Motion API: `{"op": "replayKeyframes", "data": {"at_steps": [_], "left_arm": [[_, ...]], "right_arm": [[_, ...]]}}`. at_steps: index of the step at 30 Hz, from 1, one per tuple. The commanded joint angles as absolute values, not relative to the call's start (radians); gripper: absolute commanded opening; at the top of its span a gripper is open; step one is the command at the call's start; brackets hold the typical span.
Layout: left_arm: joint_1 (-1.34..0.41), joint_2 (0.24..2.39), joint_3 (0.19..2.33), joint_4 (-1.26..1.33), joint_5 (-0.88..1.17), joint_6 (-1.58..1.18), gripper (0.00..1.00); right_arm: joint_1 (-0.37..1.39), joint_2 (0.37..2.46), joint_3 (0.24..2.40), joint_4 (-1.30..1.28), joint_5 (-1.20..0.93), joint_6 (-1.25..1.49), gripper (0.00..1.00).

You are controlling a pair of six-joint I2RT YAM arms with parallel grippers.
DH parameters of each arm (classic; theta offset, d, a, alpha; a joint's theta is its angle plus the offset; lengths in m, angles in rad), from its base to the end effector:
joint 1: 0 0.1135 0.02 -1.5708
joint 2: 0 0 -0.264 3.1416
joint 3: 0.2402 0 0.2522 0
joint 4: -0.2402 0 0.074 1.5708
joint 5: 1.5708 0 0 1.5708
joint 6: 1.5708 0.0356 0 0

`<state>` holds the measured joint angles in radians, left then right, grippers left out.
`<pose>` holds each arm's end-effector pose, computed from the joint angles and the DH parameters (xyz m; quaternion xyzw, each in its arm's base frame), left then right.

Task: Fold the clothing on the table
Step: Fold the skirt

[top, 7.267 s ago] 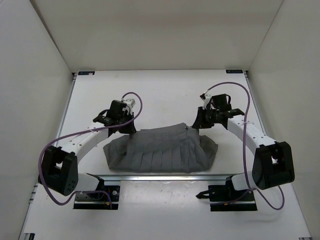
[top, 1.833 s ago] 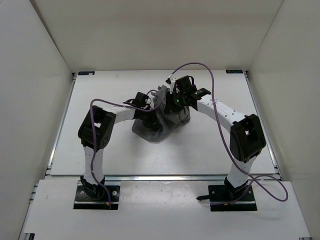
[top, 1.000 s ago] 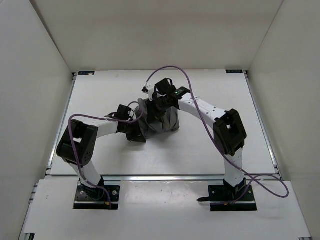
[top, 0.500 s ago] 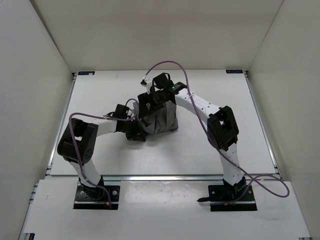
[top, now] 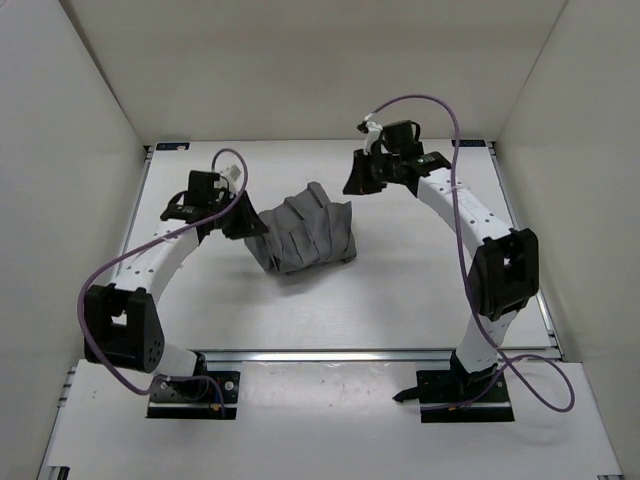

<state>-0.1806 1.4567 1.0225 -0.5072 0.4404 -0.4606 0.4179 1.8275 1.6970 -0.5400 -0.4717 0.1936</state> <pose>0.2923 -0.0688 0.2413 -0.0625 0.9283 -0.2923 0.2212 0.3778 0.1855 0.3308 -0.1990 0.8586 0.3280 0.3401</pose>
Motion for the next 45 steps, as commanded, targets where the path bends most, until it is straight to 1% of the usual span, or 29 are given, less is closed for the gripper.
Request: {"op": "replayKeyframes", "data": {"at_steps": [1,2,3,4,5,6,7,9,12,14,18,19,20,24,27,31,37,38,39,40,41,42,43,44,45], "left_arm": [[-0.198,1.391,1.127,-0.583,0.374,-0.423,0.38],[-0.198,1.388,1.137,-0.574,0.382,-0.436,0.34],[-0.202,1.37,1.149,-0.569,0.397,-0.455,0.28],[-0.215,1.362,1.141,-0.533,0.434,-0.484,0.23],[-0.215,1.342,1.12,-0.47,0.458,-0.497,0.14],[-0.231,1.335,1.083,-0.431,0.509,-0.532,0.09],[-0.241,1.318,1.057,-0.348,0.553,-0.57,0.07],[-0.287,1.313,0.947,-0.2,0.633,-0.639,0.0],[-0.373,1.324,0.789,0.123,0.669,-0.773,0.0],[-0.416,1.363,0.734,0.17,0.623,-0.795,0.0],[-0.442,1.454,0.716,0.077,0.532,-0.71,0.0],[-0.425,1.471,0.704,0.068,0.5,-0.694,0.0],[-0.408,1.482,0.689,0.051,0.467,-0.693,0.0],[-0.331,1.488,0.651,0.026,0.41,-0.681,0.0],[-0.282,1.503,0.658,0.0,0.393,-0.629,0.0],[-0.264,1.555,0.686,-0.047,0.388,-0.595,0.0],[-0.259,1.6,0.773,-0.118,0.426,-0.543,0.0],[-0.258,1.585,0.799,-0.139,0.425,-0.537,0.03],[-0.252,1.583,0.825,-0.147,0.425,-0.525,0.08],[-0.242,1.562,0.834,-0.162,0.425,-0.511,0.12],[-0.241,1.54,0.863,-0.181,0.425,-0.503,0.21],[-0.23,1.526,0.888,-0.187,0.426,-0.494,0.34],[-0.223,1.499,0.897,-0.199,0.419,-0.488,0.4],[-0.216,1.471,0.92,-0.202,0.414,-0.485,0.53],[-0.215,1.456,0.929,-0.212,0.408,-0.48,0.67]], "right_arm": [[0.406,1.81,1.585,-0.496,-0.491,0.199,0.0],[0.411,1.813,1.566,-0.494,-0.495,0.18,0.0],[0.417,1.812,1.546,-0.483,-0.505,0.175,0.01],[0.425,1.824,1.546,-0.479,-0.515,0.167,0.0],[0.428,1.839,1.543,-0.468,-0.544,0.175,0.0],[0.437,1.847,1.54,-0.462,-0.572,0.169,0.0],[0.437,1.853,1.533,-0.442,-0.6,0.181,0.0],[0.455,1.874,1.532,-0.394,-0.626,0.189,0.01],[0.474,1.92,1.545,-0.335,-0.663,0.199,0.0],[0.483,1.962,1.554,-0.321,-0.661,0.187,0.0],[0.465,2.048,1.611,-0.348,-0.667,0.16,0.0],[0.459,2.069,1.618,-0.35,-0.661,0.158,0.01],[0.45,2.085,1.617,-0.347,-0.657,0.156,0.0],[0.407,2.114,1.608,-0.33,-0.652,0.152,0.0],[0.373,2.135,1.612,-0.318,-0.65,0.156,0.0],[0.344,2.181,1.638,-0.317,-0.649,0.156,0.0],[0.313,2.197,1.755,-0.341,-0.703,0.189,0.0],[0.311,2.177,1.779,-0.345,-0.701,0.192,0.01],[0.305,2.165,1.81,-0.353,-0.703,0.199,0.06],[0.305,2.14,1.821,-0.354,-0.706,0.201,0.08],[0.304,2.12,1.844,-0.362,-0.707,0.204,0.13],[0.299,2.097,1.859,-0.361,-0.703,0.209,0.2],[0.292,2.064,1.858,-0.357,-0.7,0.206,0.25],[0.285,2.027,1.85,-0.357,-0.686,0.206,0.4],[0.276,2.007,1.841,-0.365,-0.678,0.195,0.45]]}}
